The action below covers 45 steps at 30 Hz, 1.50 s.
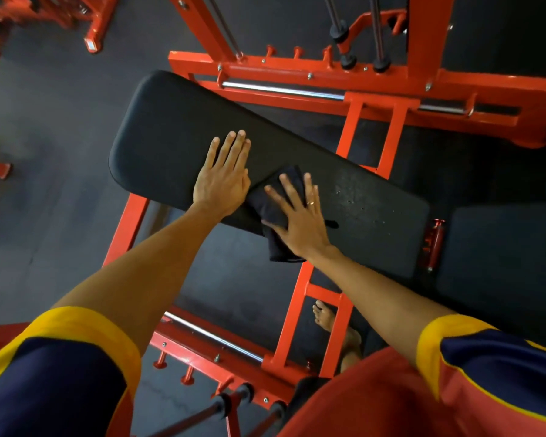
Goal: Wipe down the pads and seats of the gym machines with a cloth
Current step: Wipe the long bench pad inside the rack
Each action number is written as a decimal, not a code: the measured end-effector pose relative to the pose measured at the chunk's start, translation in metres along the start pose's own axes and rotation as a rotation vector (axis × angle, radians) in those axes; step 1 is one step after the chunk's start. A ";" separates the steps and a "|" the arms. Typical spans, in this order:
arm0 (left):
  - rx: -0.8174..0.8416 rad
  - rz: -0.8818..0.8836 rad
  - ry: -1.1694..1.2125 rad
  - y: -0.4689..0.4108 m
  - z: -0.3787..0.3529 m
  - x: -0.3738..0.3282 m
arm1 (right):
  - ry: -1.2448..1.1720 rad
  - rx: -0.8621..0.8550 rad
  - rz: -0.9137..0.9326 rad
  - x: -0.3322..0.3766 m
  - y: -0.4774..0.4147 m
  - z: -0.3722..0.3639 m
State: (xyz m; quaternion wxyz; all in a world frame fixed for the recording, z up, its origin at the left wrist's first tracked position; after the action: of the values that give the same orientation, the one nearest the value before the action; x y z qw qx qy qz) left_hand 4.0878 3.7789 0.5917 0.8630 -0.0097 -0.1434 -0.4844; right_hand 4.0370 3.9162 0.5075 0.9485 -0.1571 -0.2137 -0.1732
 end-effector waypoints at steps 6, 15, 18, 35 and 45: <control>-0.011 0.015 0.029 0.003 0.000 -0.002 | 0.008 0.030 -0.376 -0.098 0.002 -0.004; 0.012 0.001 0.062 -0.002 -0.006 -0.020 | -0.082 0.012 -0.259 -0.022 0.025 -0.008; 0.028 -0.017 0.060 -0.015 -0.011 -0.032 | -0.091 -0.002 -0.255 -0.054 -0.015 -0.003; 0.118 -0.075 0.081 -0.079 -0.039 -0.119 | -0.161 0.001 -0.483 -0.164 -0.057 0.001; 0.098 -0.057 0.014 -0.086 -0.044 -0.126 | -0.102 -0.114 -0.606 -0.213 -0.046 0.013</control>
State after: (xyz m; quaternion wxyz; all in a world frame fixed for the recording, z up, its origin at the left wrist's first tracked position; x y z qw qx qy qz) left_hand 3.9645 3.8321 0.5068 0.8494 0.0401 -0.1610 -0.5010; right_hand 3.8335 3.9355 0.4309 0.8315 -0.1476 -0.2879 -0.4516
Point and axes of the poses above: each hand's wrist, its own y-axis away from the middle knuckle, its own z-axis out of the back of the hand, x = y × z, the point moved 10 cm from there along -y, towards the middle knuckle, and after that the axes turned 7 degrees about y, right-handed, at the moved point
